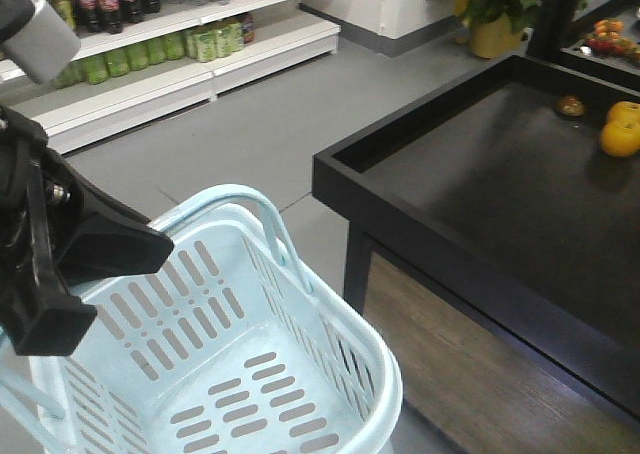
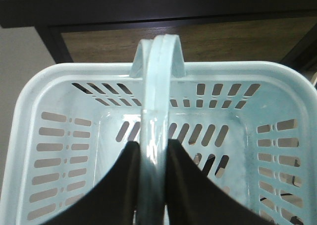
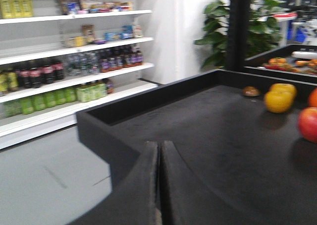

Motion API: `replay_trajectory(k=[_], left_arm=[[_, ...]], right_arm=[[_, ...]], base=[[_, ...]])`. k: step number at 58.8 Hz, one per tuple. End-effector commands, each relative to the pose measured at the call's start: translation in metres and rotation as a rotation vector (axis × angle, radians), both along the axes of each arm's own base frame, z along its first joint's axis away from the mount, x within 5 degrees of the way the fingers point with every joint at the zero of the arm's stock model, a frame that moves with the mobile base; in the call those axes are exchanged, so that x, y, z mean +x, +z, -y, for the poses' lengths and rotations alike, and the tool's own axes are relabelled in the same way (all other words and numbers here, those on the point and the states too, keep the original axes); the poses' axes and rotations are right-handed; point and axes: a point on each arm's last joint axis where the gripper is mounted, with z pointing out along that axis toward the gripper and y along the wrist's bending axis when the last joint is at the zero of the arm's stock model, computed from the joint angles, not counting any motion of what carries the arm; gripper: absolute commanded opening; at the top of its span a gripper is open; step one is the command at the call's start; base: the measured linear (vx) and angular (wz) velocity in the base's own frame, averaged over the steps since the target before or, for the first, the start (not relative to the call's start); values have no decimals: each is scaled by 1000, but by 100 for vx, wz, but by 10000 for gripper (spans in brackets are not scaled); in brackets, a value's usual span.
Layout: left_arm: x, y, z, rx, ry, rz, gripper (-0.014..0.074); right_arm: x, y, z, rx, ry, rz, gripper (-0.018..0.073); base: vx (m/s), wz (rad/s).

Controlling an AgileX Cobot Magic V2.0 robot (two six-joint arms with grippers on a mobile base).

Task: Pick three apples into basket with both arms
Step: 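Drive the base up to the fruit table with apples and oranges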

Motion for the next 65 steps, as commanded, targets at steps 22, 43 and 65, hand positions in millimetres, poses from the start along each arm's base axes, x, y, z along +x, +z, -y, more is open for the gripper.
replay_trajectory(k=[22, 43, 65], left_arm=[[-5, 17, 0, -95, 7, 64, -6], [-5, 17, 0, -95, 7, 64, -6], [-5, 17, 0, -95, 7, 64, -6]], right_arm=[[0, 4, 0, -11, 2, 76, -8], [0, 4, 0, -11, 2, 76, -8], [0, 4, 0, -11, 2, 75, -8]], base=[[12, -55], [11, -45], [9, -34]])
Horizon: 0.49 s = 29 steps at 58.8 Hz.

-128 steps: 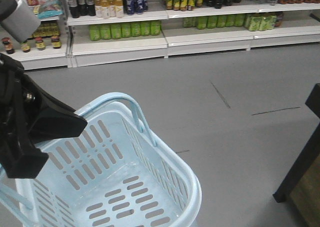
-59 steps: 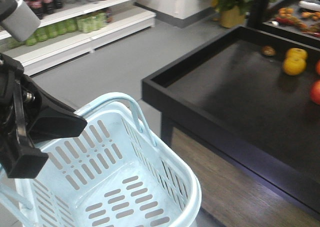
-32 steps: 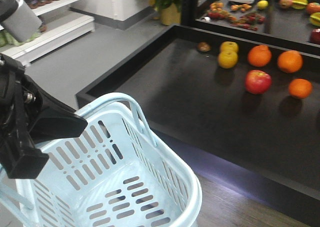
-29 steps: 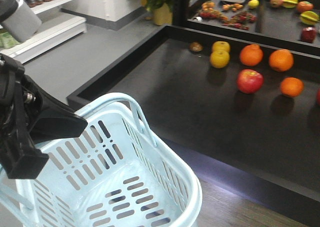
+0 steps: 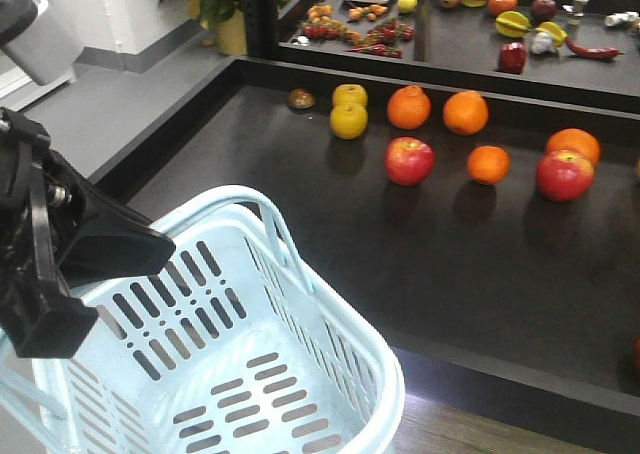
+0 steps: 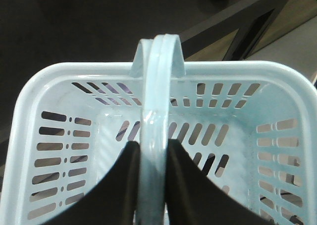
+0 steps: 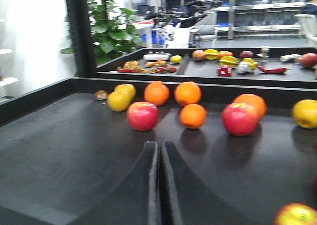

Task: Pick three apples into basket with both arms
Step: 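Drive the base up to the fruit table with apples and oranges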

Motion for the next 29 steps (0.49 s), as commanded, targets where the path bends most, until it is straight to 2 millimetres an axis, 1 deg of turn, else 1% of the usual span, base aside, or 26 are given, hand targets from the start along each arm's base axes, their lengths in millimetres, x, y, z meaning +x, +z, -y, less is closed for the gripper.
replay_trajectory(k=[1, 29], left_arm=[[-5, 17, 0, -94, 8, 64, -6], [-5, 17, 0, -94, 8, 64, -6]], right_arm=[[0, 4, 0, -11, 2, 75, -8], [0, 4, 0, -11, 2, 75, -8]], base=[[8, -31], [7, -26]])
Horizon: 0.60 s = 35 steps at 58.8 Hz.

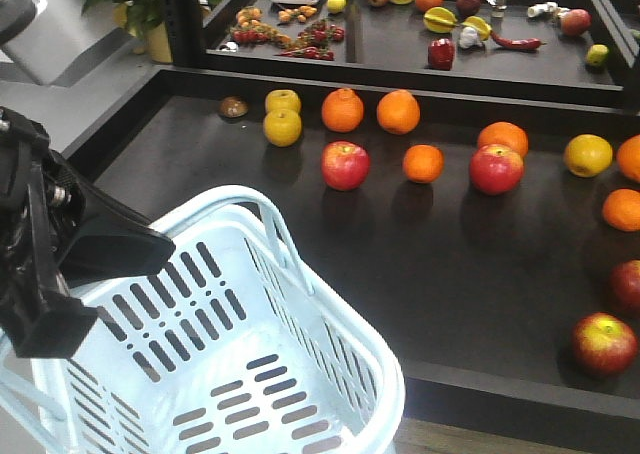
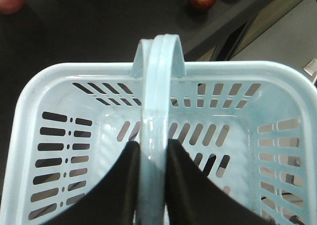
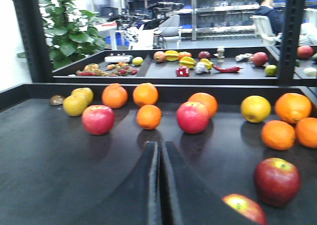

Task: Pick three apples into basket with both arms
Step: 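Drive the base up to the fruit table with apples and oranges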

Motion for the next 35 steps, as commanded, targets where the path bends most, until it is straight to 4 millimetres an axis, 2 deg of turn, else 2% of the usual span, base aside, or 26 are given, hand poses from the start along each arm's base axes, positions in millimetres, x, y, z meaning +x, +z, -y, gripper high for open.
replay_trajectory(k=[1, 35], left_arm=[[-5, 17, 0, -94, 8, 64, -6], [-5, 17, 0, -94, 8, 64, -6]], right_arm=[[0, 4, 0, -11, 2, 75, -8], [0, 4, 0, -11, 2, 75, -8]], base=[[6, -22], [7, -15]])
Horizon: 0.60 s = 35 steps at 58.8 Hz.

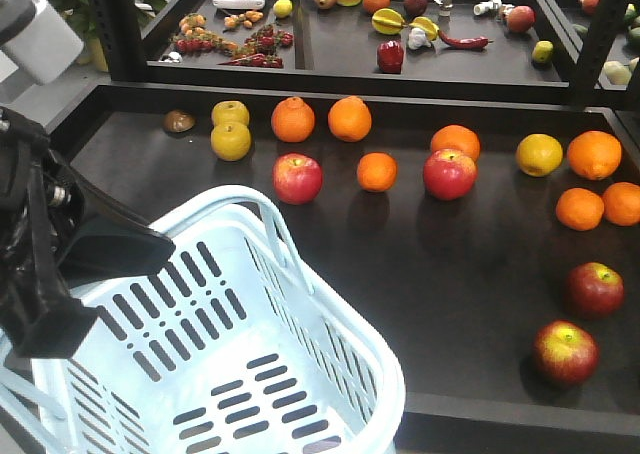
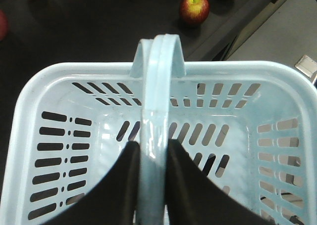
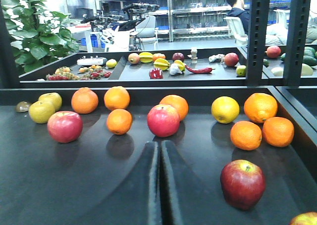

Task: Pick three apples into basket with both arms
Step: 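Drive the base up to the fruit table with apples and oranges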

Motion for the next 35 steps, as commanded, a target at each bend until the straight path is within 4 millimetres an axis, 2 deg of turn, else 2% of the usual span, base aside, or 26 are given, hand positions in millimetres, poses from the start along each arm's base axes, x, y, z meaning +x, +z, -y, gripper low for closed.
replay_trajectory(k=[1, 35], left_arm=[[-5, 17, 0, -94, 8, 64, -6], [-5, 17, 0, -94, 8, 64, -6]], right_arm=[[0, 4, 0, -11, 2, 75, -8], [0, 4, 0, -11, 2, 74, -8]], base=[[9, -9], [12, -6]])
